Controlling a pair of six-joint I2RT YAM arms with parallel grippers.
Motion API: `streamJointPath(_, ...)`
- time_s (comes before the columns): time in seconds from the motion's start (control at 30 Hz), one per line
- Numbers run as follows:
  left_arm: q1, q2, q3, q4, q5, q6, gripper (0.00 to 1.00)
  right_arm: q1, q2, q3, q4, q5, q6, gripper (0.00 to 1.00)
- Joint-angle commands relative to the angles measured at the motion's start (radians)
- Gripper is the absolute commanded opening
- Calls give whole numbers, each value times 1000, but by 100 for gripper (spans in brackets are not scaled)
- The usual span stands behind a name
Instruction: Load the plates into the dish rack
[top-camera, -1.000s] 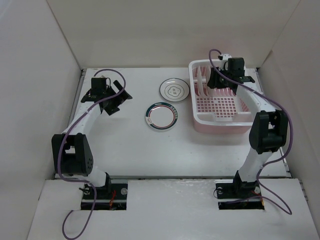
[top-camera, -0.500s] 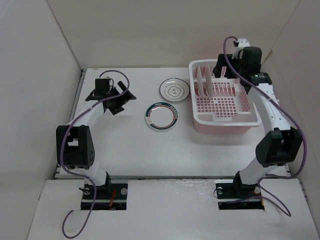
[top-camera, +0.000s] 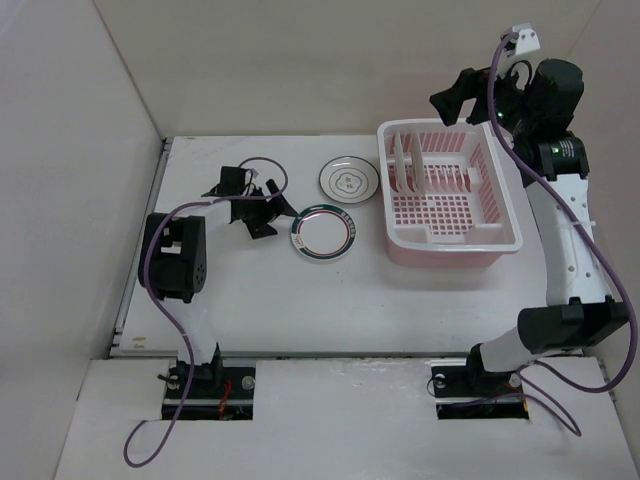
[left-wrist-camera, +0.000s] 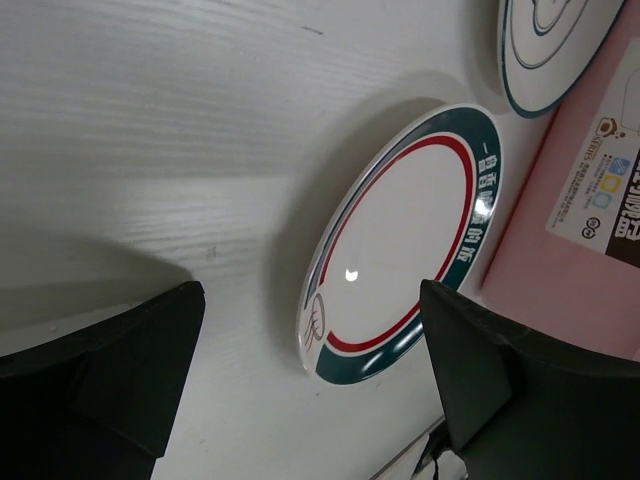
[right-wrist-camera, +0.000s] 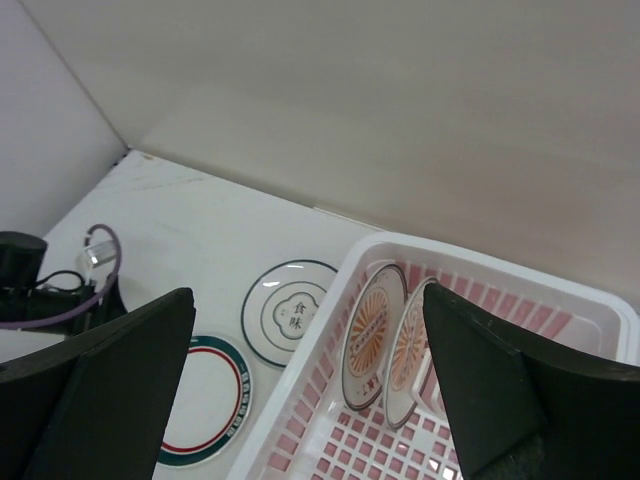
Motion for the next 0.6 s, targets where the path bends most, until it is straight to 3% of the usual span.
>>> streamJointPath(0.0,-12,48,21,28,47,32,87,0,-26,50,10,-107,8,100)
streamJointPath(0.2,-53,121,21,87,74,12,74,0,-35,50,20,-136,8,100)
streamJointPath(0.23,-53,137,21,88,74,0,66,0,-35,50,20,-136,8,100)
streamJointPath(0.3,-64,147,12,114,93,-12,64,0,-35,50,20,-147,8,100)
streamJointPath(0.47,-73,167,3,140,94,-24,44,0,-26,59,20,-156,8,100)
streamJointPath(0.5,-73,167,3,149,94,-34,29,0,-26,59,20,-156,8,100)
streamJointPath(0.57,-73,167,3,149,83,-34,10,0,-26,68,20,-156,8,100)
